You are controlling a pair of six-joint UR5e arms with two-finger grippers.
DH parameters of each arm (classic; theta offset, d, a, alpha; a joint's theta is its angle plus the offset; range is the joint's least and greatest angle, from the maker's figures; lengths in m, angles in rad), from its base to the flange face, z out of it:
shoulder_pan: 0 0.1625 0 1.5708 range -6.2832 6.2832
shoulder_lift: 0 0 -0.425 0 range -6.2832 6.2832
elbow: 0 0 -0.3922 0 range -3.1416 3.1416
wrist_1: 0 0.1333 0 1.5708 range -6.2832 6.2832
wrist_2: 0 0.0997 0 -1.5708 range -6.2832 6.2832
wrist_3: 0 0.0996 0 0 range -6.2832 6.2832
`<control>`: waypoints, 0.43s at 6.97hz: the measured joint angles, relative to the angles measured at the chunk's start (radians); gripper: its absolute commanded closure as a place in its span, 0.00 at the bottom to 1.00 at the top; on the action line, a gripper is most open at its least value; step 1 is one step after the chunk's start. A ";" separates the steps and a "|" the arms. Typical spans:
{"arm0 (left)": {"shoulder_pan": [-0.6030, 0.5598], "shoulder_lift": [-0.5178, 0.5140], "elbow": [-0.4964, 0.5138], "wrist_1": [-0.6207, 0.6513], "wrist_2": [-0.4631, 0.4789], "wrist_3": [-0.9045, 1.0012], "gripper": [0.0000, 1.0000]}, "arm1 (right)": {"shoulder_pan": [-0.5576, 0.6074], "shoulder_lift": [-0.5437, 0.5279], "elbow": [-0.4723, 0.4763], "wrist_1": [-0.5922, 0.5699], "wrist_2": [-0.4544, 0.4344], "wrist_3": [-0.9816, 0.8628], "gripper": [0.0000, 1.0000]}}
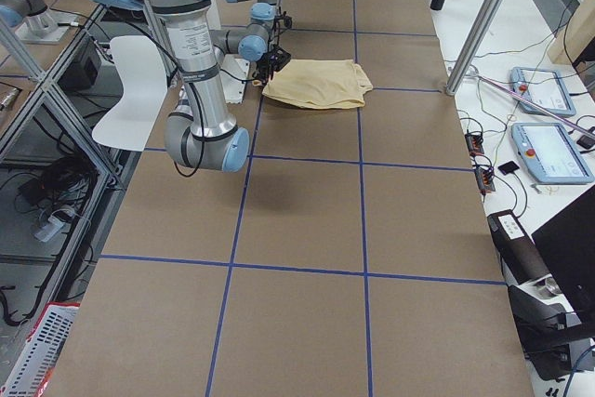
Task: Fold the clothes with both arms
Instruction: 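Grip the shirt's near edge with both grippers and lift it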
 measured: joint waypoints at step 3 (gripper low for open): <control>-0.026 0.039 -0.094 0.068 -0.044 0.000 1.00 | 0.038 0.006 0.011 -0.012 0.001 -0.011 1.00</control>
